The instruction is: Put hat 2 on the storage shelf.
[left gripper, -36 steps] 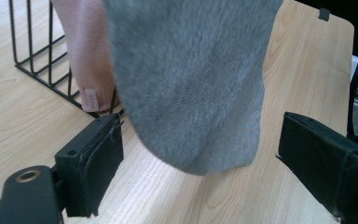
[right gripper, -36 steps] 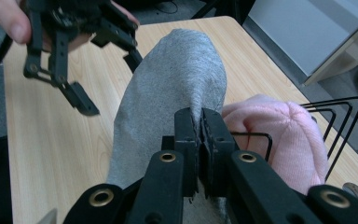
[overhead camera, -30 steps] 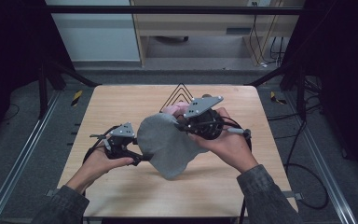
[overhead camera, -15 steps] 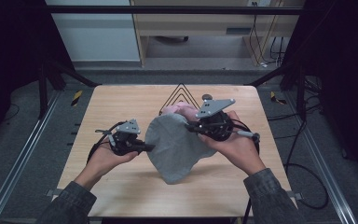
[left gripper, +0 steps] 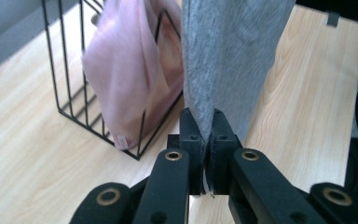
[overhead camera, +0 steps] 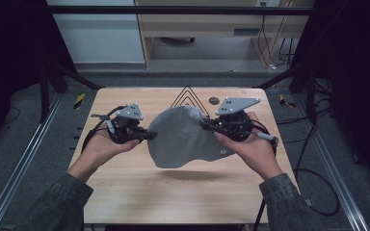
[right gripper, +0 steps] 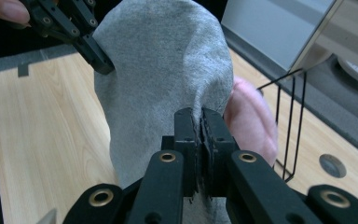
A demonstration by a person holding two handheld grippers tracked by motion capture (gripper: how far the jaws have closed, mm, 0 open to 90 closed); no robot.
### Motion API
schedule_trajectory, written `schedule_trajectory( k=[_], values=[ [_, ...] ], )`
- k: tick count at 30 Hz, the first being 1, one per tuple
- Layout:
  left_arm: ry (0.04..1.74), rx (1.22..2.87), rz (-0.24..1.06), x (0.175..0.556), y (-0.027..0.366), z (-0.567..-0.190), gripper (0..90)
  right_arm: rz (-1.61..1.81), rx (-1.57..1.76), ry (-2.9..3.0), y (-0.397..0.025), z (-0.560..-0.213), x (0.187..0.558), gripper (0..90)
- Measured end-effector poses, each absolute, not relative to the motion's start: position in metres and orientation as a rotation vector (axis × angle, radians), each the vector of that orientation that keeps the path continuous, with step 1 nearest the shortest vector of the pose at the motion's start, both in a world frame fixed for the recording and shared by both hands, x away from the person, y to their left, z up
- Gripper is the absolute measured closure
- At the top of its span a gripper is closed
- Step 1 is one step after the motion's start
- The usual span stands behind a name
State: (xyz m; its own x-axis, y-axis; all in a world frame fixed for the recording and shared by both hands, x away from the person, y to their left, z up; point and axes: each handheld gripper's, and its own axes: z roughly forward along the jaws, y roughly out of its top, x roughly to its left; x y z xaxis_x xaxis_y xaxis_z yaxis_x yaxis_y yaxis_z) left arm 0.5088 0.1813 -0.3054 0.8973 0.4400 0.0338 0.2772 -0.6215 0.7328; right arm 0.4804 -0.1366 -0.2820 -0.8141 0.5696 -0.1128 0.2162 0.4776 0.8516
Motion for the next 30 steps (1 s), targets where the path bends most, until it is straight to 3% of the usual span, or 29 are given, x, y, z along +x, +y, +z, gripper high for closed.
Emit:
schedule_trajectory(
  k=[22,30],
  values=[
    [0.467,2.26,0.378,0.518,0.173,-0.238,87.3,1.353,0.672,2.284,-0.152,-0.243,0.488,86.2],
    [0.453,2.243,0.427,0.533,0.164,-0.208,87.4,1.429,0.716,2.215,-0.163,-0.222,0.509,86.2]
  ],
)
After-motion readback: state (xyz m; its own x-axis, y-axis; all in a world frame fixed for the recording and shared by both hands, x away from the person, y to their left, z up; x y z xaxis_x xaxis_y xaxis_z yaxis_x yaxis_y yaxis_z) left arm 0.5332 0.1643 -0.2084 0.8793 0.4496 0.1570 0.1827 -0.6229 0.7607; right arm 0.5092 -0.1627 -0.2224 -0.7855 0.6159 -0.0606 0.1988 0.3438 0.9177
